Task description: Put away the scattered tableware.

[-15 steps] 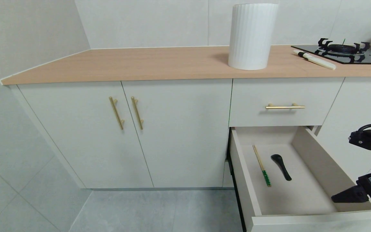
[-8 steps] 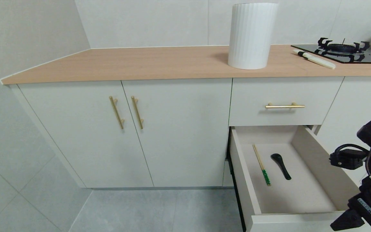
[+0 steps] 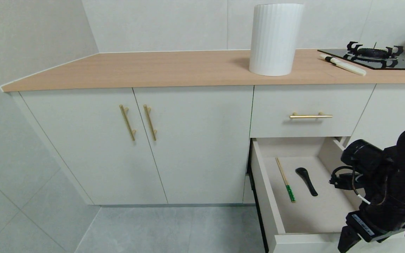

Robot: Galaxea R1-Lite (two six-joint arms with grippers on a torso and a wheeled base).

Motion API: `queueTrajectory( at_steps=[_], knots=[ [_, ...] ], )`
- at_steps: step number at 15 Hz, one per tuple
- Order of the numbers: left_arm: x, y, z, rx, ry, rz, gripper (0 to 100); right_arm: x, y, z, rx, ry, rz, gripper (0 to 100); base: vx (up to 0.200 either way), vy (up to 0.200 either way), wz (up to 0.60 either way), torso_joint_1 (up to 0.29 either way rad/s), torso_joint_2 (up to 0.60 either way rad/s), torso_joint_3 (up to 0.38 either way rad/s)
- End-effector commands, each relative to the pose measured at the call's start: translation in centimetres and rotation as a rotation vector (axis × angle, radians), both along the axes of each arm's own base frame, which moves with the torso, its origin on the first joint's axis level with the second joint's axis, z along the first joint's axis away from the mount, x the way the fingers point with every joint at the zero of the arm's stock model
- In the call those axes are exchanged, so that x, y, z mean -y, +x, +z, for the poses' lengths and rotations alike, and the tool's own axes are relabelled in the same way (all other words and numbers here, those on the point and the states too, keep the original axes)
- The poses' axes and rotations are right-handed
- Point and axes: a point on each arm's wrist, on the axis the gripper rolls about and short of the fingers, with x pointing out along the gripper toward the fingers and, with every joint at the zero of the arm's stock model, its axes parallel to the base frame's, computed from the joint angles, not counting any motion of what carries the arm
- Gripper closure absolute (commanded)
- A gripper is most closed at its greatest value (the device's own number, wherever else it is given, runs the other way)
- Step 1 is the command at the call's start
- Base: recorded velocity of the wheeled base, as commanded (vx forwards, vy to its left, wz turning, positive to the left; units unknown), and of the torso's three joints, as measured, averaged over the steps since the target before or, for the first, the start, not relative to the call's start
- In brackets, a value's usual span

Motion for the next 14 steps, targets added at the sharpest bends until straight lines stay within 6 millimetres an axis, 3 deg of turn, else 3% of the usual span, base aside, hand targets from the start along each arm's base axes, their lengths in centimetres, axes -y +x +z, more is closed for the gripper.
queueTrajectory(
  at_steps=[1,5,7,9,14],
  knots=[
    [0.0,0.0,0.0,-0.001,0.0,0.001,0,-0.4,1.2,-1.2,-0.042,-0.011,-0.022,0,0.0,0.0,0.0,0.0,0.0,0.0],
    [0.0,0.0,0.0,-0.001,0.0,0.001,0,-0.3,1.1,-0.7,-0.037,-0.025,-0.035,0,0.0,0.0,0.0,0.0,0.0,0.0],
    [0.0,0.0,0.0,-0.001,0.0,0.001,0,-0.1,-0.6,2.2,-0.018,-0.012,-0.022,0,0.0,0.0,0.0,0.0,0.0,0.0],
    [0.0,0.0,0.0,-0.001,0.0,0.001,0,-0.1,-1.4,3.3,-0.008,-0.008,-0.012,0,0.0,0.0,0.0,0.0,0.0,0.0],
    [0.0,0.0,0.0,-0.001,0.0,0.001,0,-0.4,-0.3,1.6,-0.076,-0.033,-0.012,0,0.0,0.0,0.0,0.0,0.0,0.0]
  ],
)
